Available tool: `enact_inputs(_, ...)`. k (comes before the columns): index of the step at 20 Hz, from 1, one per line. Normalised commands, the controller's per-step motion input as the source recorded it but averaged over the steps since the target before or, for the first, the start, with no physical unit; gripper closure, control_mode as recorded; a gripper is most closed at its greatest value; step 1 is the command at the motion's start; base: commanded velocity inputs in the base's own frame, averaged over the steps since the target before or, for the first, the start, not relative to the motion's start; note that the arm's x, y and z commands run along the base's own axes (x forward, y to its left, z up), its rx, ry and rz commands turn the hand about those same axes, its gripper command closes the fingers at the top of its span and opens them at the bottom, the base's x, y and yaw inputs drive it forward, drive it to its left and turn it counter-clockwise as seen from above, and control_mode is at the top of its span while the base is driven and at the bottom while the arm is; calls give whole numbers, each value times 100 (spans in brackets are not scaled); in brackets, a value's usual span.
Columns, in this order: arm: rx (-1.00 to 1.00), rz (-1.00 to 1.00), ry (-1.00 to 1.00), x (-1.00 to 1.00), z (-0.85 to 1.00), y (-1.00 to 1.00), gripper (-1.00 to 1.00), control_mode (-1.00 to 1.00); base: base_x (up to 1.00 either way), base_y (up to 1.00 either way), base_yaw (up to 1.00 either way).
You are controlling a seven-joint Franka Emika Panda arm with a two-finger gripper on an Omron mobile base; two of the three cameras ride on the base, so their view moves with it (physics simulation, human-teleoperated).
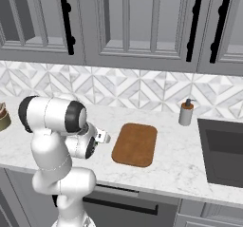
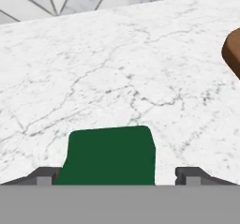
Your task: Pick up the sponge from the counter and clean the cutting board by briefly scrubbing or pressing down on the cutting board. Once finished, release the sponge.
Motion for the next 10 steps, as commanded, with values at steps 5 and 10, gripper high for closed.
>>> enact_inputs(5,0,0,0,0,46,0,-100,-100,0,0,0)
enact_inputs(10,0,0,0,0,43,0,-100,-100,0,0,0)
